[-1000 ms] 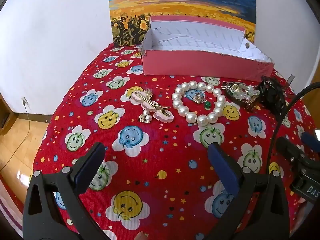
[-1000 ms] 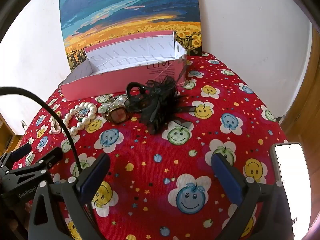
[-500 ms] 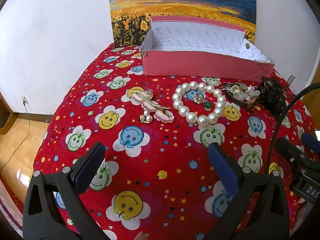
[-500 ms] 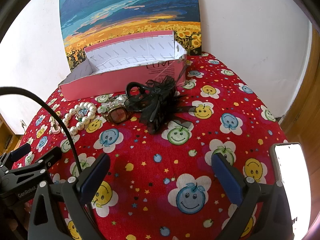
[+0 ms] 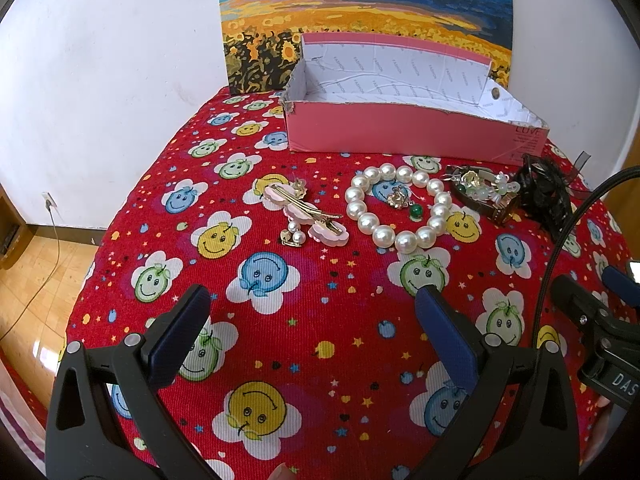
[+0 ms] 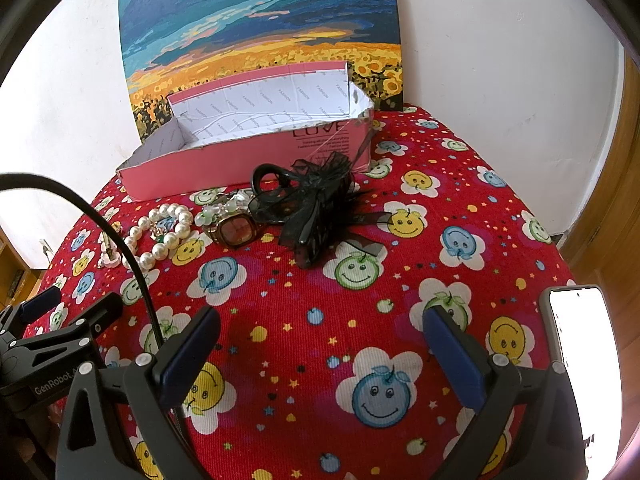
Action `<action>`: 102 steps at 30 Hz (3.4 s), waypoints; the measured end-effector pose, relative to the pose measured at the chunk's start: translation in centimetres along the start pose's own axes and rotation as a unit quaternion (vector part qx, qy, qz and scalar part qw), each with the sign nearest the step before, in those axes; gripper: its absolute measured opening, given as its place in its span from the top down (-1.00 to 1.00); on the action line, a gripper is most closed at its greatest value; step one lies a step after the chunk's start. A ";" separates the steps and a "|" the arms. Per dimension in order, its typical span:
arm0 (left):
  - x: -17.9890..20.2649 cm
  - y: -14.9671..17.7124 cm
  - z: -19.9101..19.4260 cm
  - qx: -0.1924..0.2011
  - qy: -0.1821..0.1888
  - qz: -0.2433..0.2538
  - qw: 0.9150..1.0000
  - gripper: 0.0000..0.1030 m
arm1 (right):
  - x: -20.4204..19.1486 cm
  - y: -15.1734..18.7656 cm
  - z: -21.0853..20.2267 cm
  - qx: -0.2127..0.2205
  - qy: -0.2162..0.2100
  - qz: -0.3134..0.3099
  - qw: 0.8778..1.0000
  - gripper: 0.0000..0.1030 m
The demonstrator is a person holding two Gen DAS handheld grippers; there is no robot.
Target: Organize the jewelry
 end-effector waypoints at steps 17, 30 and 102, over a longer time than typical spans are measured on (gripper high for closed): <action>0.0 0.0 0.0 0.000 0.000 -0.001 1.000 -1.00 | 0.0 0.0 0.0 0.000 0.000 0.000 1.000 -1.00; -0.1 0.0 0.0 0.000 0.001 -0.002 1.000 -1.00 | 0.0 0.0 0.0 0.000 0.000 -0.001 1.000 -1.00; -3.0 -4.1 5.0 -0.017 0.081 -0.052 0.995 0.70 | 0.2 -2.0 2.5 -0.038 -0.077 0.026 0.996 -1.00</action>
Point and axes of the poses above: each gripper's, at about its wrist camera, not at the fingertips, and z roughly the way its jaws point, x to its right, y to its underside, the point moved 8 cm from there along z, roughly the way its jaws point, and after that the axes turned 15 degrees about x, right-handed, at the moved point
